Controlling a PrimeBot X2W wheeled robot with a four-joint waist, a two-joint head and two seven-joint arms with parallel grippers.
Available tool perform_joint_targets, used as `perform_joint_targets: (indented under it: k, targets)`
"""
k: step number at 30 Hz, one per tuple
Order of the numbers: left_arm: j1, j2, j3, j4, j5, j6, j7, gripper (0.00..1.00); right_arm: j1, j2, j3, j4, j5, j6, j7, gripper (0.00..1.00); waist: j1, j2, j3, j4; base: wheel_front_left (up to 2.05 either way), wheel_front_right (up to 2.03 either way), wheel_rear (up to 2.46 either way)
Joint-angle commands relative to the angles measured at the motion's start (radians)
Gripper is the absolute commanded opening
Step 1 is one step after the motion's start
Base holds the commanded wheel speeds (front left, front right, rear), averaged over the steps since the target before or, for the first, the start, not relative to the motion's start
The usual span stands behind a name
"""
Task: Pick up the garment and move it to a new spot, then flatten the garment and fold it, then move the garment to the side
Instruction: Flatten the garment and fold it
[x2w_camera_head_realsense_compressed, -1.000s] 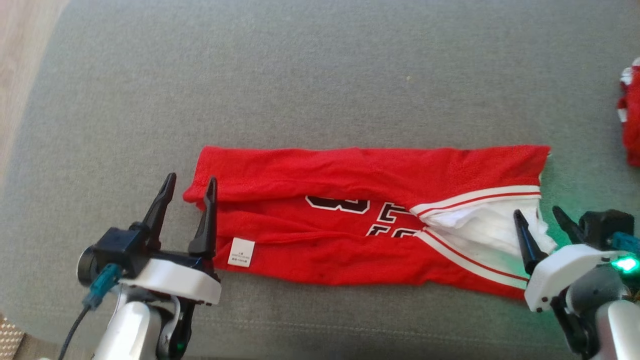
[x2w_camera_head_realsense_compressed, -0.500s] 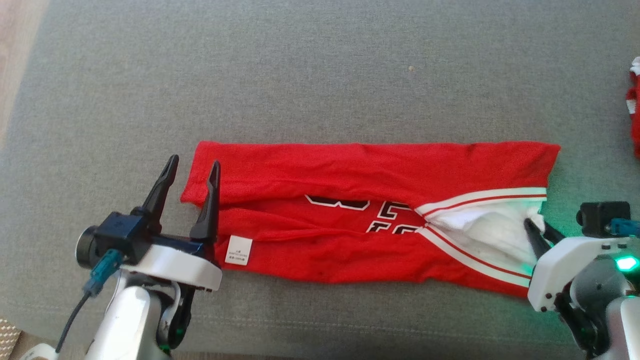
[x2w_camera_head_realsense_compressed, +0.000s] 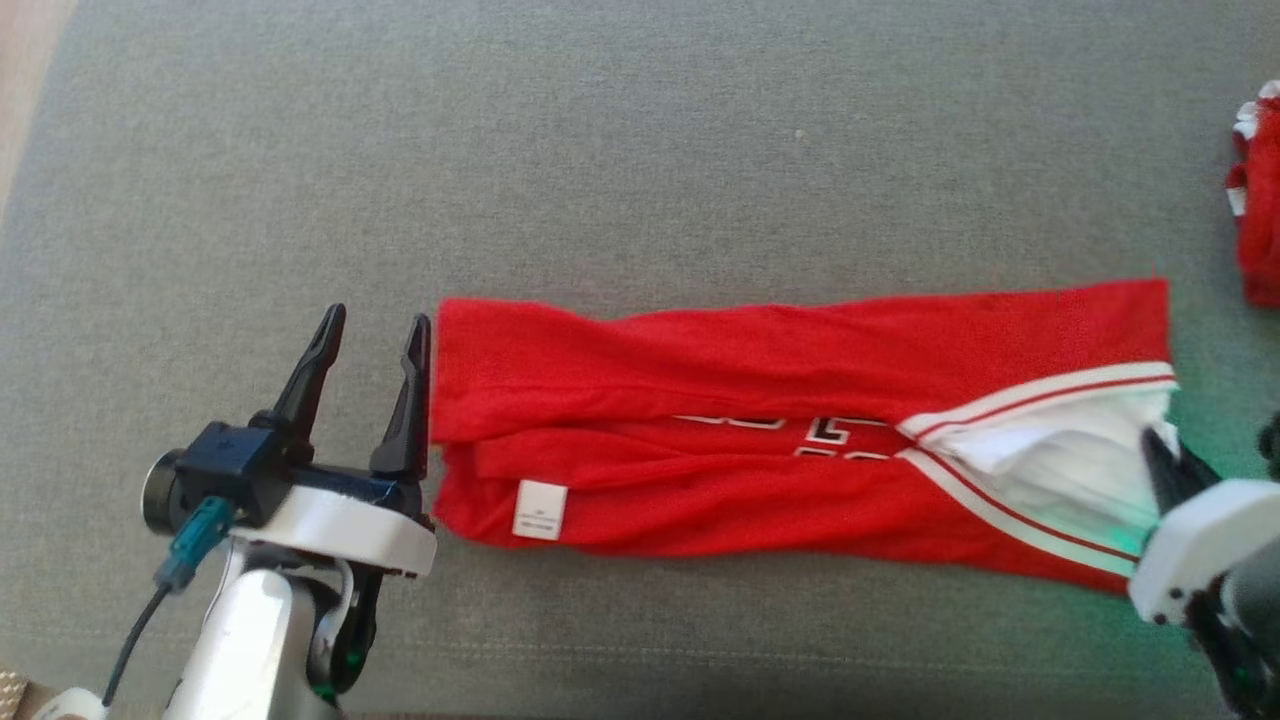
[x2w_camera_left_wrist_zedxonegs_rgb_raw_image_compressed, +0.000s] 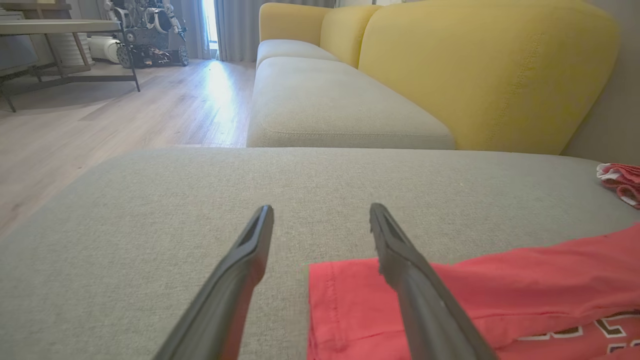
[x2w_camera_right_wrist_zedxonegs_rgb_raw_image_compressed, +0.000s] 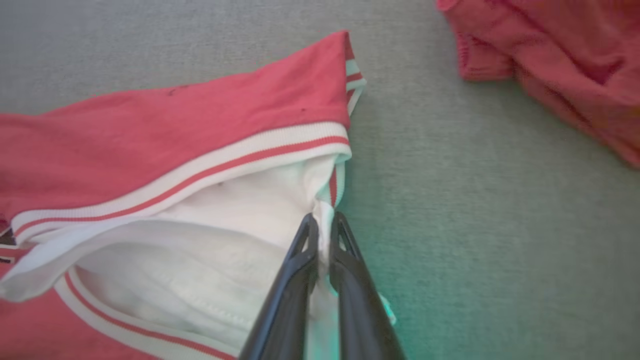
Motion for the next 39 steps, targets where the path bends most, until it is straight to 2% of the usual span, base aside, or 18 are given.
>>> perform_joint_targets:
  k: [1, 8, 15, 20, 28, 34, 39]
  targets:
    - [-0.03, 0.01, 0.045, -0.033, 0.009, -0.003, -0.012, 1.0, 0.016, -0.011, -0.013, -0.049, -0.008, 0.003, 0.003, 0.0, 0.0, 0.0, -0.002, -0.004, 0.0, 0.0, 0.0]
    - [-0.025, 0.007, 0.054, -0.036, 0.015, -0.009, -0.012, 1.0, 0.06, -0.003, -0.083, -0.094, -0.014, 0.003, 0.007, 0.0, 0.0, 0.0, -0.007, -0.016, 0.0, 0.0, 0.0]
    - [-0.014, 0.001, 0.06, -0.029, 0.02, -0.012, -0.012, 1.0, 0.044, -0.009, -0.044, -0.163, 0.008, 0.003, -0.007, 0.0, 0.0, 0.0, -0.028, -0.035, 0.0, 0.0, 0.0]
    - [-0.006, -0.003, 0.056, -0.017, 0.022, -0.017, -0.012, 1.0, 0.02, -0.016, 0.031, -0.251, 0.055, 0.003, 0.006, 0.0, 0.0, 0.0, -0.055, -0.034, 0.0, 0.0, 0.0]
    - [0.0, -0.011, 0.043, -0.007, 0.024, -0.025, -0.012, 1.0, -0.042, 0.014, 0.204, -0.338, 0.249, 0.003, 0.061, 0.0, 0.0, 0.0, -0.088, 0.0, 0.0, 0.0, 0.0]
    - [0.012, -0.016, 0.038, 0.006, 0.025, -0.027, -0.012, 1.0, -0.063, 0.046, 0.347, -0.299, 0.349, 0.003, 0.052, 0.0, 0.0, 0.0, -0.111, 0.032, 0.0, 0.0, 0.0]
    - [0.025, -0.018, 0.035, 0.019, 0.026, -0.027, -0.012, 1.0, -0.071, 0.072, 0.492, -0.187, 0.408, 0.003, -0.012, 0.0, 0.0, 0.0, -0.129, 0.055, 0.0, 0.0, 0.0]
